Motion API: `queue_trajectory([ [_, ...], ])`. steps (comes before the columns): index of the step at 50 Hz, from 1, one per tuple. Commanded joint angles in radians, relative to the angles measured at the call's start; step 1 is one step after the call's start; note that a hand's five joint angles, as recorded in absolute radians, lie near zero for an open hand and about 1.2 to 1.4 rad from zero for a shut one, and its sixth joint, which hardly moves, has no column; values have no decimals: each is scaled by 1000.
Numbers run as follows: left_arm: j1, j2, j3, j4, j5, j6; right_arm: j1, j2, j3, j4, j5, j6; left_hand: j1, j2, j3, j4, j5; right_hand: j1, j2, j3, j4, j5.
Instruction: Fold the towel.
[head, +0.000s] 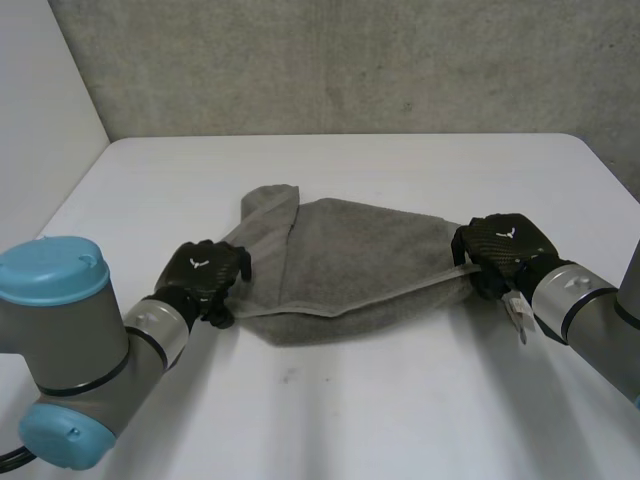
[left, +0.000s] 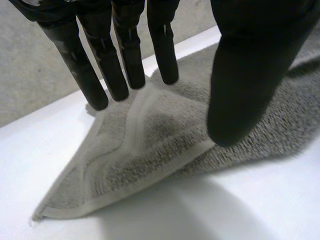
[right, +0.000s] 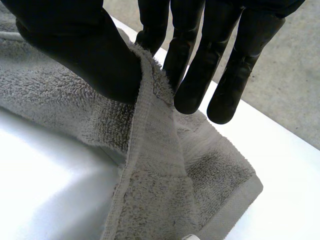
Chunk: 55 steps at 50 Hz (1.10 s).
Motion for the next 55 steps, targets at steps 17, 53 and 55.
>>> queue_trajectory([
  [17,44,-99,7,76,55,3,0,12,1,-3,4,3,131,132,133,131,144,4,182,181,179,187],
  [53,89,140,63,82,46,259,-31,-145,-150,123,38,-25,765,766,766,765,778,4,182,181,179,187],
  [55,86,210,74,70,46,259,-42,-194,-195,192,27,-39,765,766,766,765,778,4,182,181,179,187],
])
